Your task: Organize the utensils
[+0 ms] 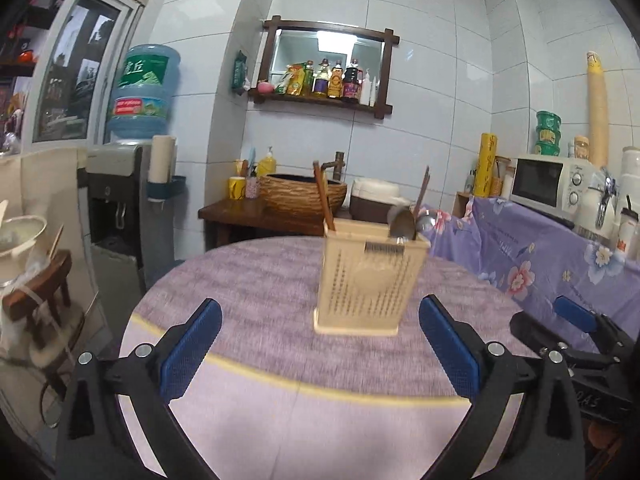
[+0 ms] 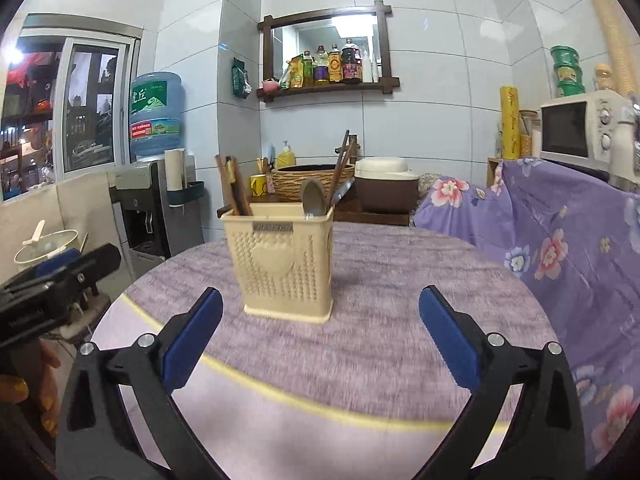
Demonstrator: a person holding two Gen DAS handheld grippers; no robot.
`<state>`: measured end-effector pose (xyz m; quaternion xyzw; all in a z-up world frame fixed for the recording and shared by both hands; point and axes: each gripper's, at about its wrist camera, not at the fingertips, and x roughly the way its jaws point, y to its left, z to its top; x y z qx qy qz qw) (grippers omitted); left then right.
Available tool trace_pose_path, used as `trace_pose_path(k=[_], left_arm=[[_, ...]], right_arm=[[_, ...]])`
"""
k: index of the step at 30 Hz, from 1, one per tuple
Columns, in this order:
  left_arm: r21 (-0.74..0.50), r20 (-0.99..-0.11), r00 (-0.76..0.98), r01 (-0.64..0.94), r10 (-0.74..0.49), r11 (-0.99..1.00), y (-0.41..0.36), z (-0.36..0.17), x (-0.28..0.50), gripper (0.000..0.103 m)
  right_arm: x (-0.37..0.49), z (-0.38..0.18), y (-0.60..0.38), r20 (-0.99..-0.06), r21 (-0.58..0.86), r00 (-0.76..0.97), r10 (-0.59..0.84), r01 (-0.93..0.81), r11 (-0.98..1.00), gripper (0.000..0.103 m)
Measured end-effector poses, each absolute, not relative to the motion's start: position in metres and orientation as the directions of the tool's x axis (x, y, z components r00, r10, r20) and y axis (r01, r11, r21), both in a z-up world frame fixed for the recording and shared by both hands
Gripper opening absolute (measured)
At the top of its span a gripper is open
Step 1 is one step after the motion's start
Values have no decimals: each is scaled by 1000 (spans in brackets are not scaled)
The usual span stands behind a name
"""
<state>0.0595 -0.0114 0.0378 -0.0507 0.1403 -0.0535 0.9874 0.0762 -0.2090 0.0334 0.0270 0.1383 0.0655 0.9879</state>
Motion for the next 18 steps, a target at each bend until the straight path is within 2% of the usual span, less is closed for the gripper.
trace_pose_path(k=[6,9,18], left_arm=[[-12,-297,949,107,-106,994,-14,16,15,98],[24,-293,949,127,-114,992,-17,13,6,98],[-4,-268,955,130,-126,991,-13,10,-5,98]], right_arm=[[13,5,-202,-269,-8,957,108,-115,993,97],[-3,-2,-201,-272,12,955,121,-123,992,97],[-13,-2,-197,-273,20,953,132,-131,991,97]])
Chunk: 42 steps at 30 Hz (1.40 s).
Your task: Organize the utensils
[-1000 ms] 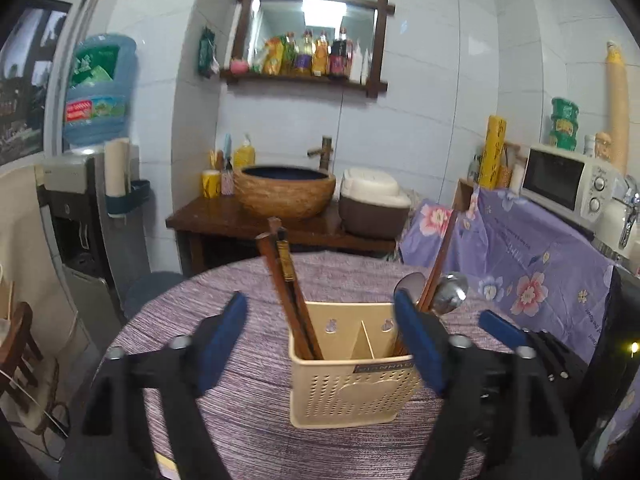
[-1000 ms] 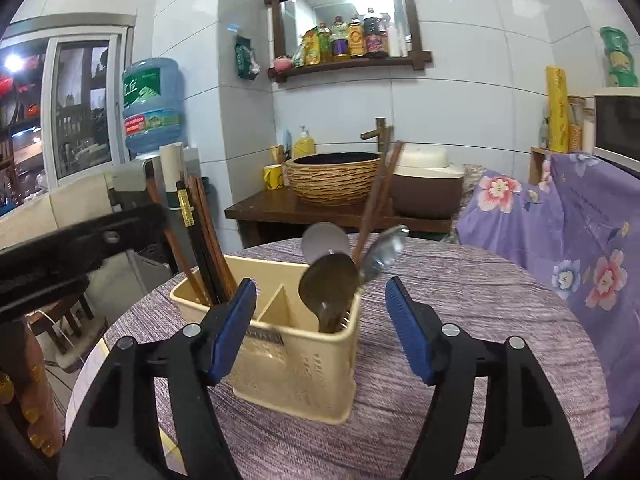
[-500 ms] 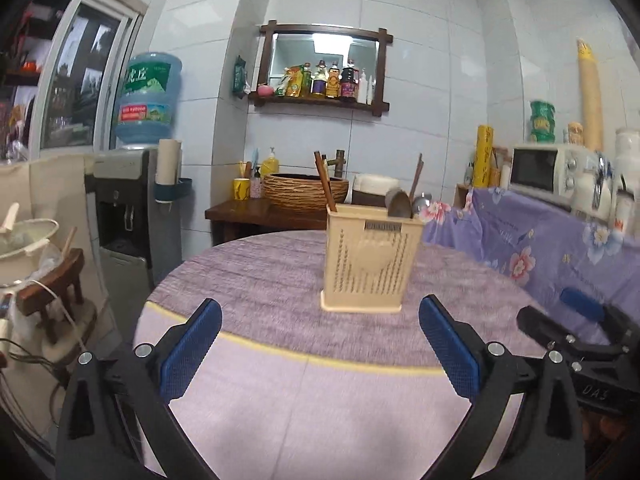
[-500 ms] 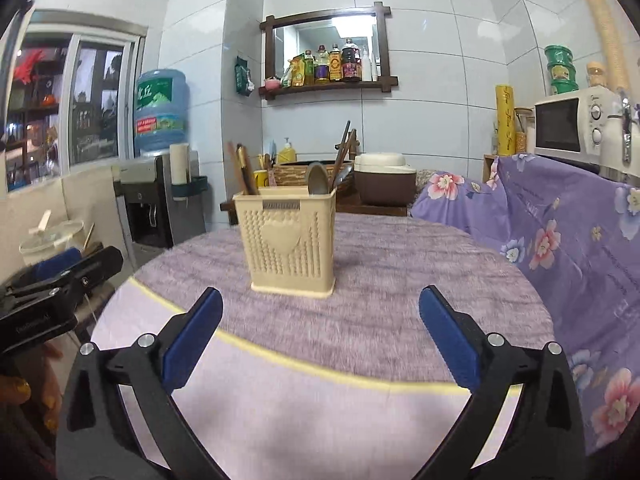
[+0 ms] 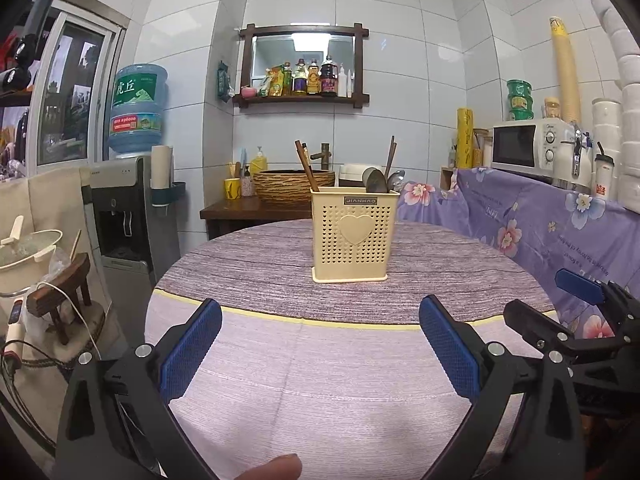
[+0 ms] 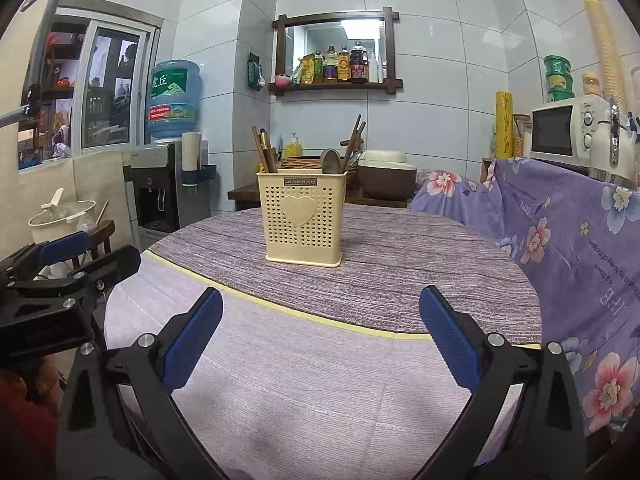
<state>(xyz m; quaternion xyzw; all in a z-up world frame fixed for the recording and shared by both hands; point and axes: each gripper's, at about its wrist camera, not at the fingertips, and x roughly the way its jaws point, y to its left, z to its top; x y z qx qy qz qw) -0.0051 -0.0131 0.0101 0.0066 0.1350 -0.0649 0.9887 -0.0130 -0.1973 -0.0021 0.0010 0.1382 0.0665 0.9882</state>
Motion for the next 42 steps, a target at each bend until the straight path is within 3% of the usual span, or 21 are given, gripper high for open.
trace_pose_path(k=[42], left_arm=[[-13,-290,947,141,-139,990,-9,7,-8,98]], right_arm=[[-15,2,-198,-269,17,954,131,-131,991,97]])
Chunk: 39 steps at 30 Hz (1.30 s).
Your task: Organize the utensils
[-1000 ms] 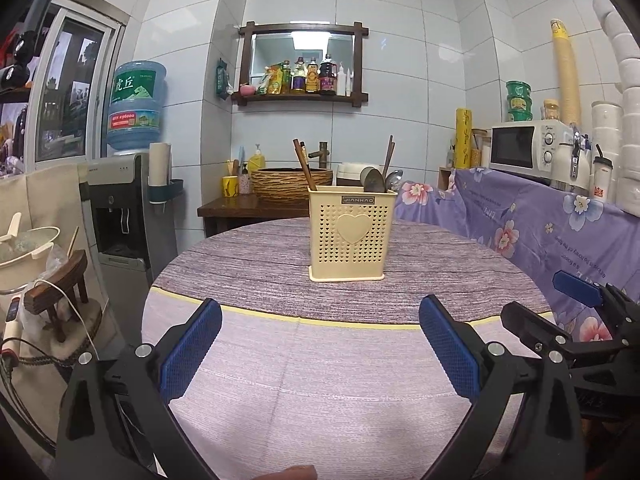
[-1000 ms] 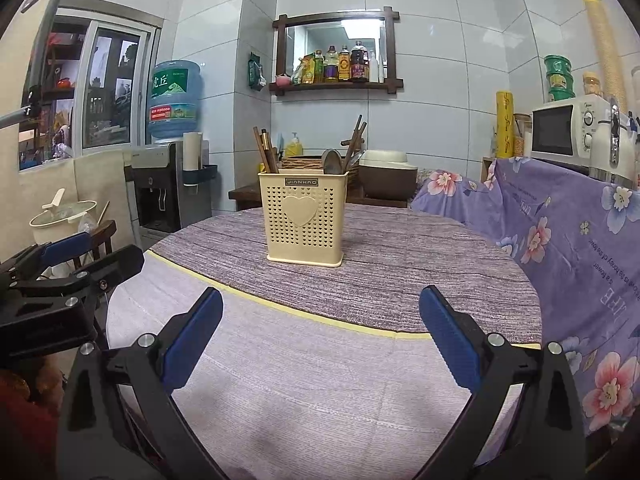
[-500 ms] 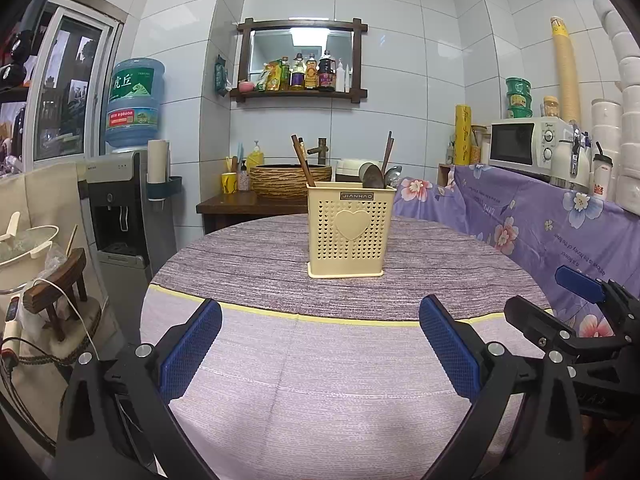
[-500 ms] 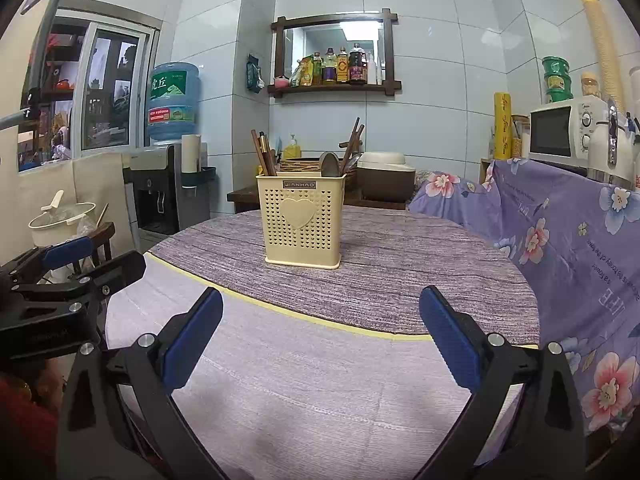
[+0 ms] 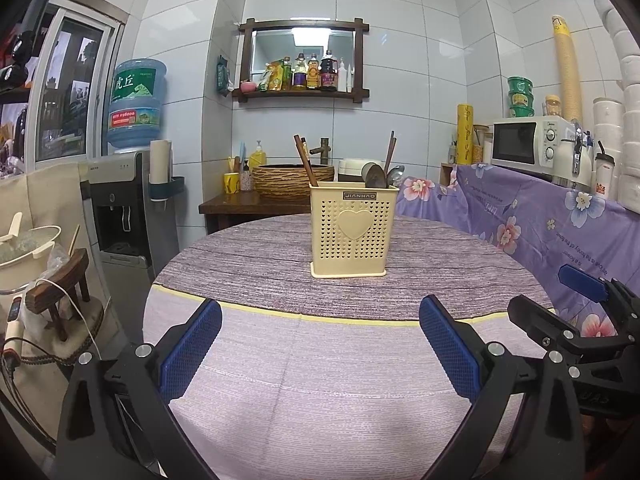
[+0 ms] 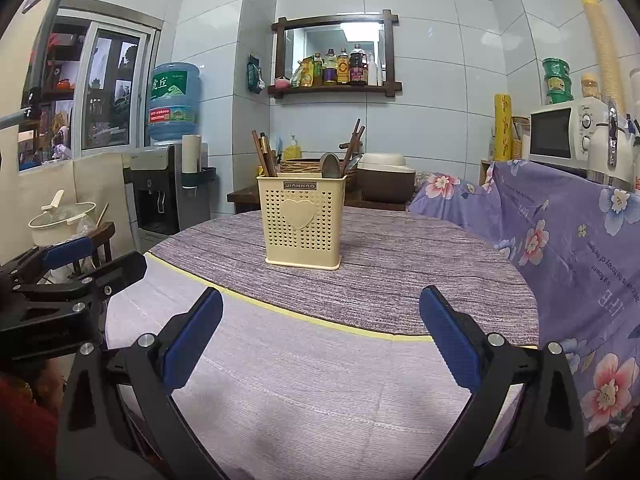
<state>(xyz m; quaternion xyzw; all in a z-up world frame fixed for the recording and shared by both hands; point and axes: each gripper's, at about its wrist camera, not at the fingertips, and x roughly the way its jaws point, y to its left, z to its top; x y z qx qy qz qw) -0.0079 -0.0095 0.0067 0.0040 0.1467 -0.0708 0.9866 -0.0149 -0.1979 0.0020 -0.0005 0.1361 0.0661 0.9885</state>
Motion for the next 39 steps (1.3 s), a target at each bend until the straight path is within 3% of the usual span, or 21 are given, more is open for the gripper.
trace_pose_path(k=[39], left_arm=[[-9,-309,941,140,-136,990,-6,6,-6,98]], right_arm=[[-14,4,-198,-279,26,951,133,-131,991,97]])
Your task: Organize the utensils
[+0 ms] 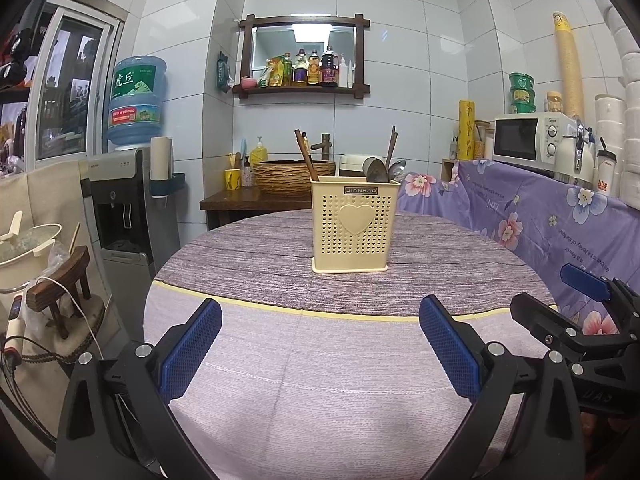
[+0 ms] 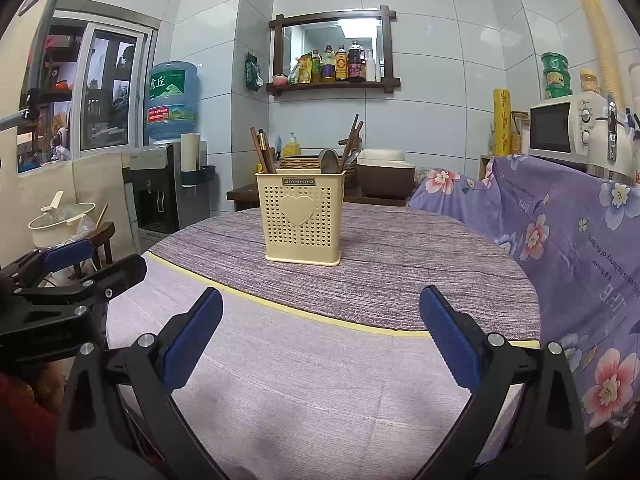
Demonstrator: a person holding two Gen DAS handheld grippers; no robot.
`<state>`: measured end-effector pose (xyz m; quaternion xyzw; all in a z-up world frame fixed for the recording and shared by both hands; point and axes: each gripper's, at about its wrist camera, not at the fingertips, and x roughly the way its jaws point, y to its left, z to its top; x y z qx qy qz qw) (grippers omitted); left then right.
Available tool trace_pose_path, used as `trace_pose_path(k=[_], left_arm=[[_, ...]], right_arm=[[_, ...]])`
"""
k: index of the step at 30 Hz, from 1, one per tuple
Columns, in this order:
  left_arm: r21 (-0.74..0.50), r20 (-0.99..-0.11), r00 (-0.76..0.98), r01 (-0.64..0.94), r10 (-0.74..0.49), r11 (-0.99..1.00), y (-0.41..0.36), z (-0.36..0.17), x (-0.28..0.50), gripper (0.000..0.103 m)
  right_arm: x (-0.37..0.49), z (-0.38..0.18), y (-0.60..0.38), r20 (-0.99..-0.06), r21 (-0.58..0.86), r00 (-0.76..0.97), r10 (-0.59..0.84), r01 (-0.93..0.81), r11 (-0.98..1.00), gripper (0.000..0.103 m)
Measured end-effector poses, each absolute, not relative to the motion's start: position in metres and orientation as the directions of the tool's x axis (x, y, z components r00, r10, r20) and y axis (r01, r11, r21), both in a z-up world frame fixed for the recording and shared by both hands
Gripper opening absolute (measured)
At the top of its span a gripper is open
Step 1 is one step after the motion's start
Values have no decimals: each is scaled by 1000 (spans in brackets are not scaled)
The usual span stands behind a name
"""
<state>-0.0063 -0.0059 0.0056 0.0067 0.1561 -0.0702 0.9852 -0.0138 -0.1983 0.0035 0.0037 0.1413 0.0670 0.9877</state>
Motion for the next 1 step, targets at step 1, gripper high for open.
trace_pose_path(k=[1], left_arm=[[-10,-310,941,142,-138,990,-6,6,-6,98]], right_arm=[[-14,3,-198,-279,25,951,133,-131,991,97]])
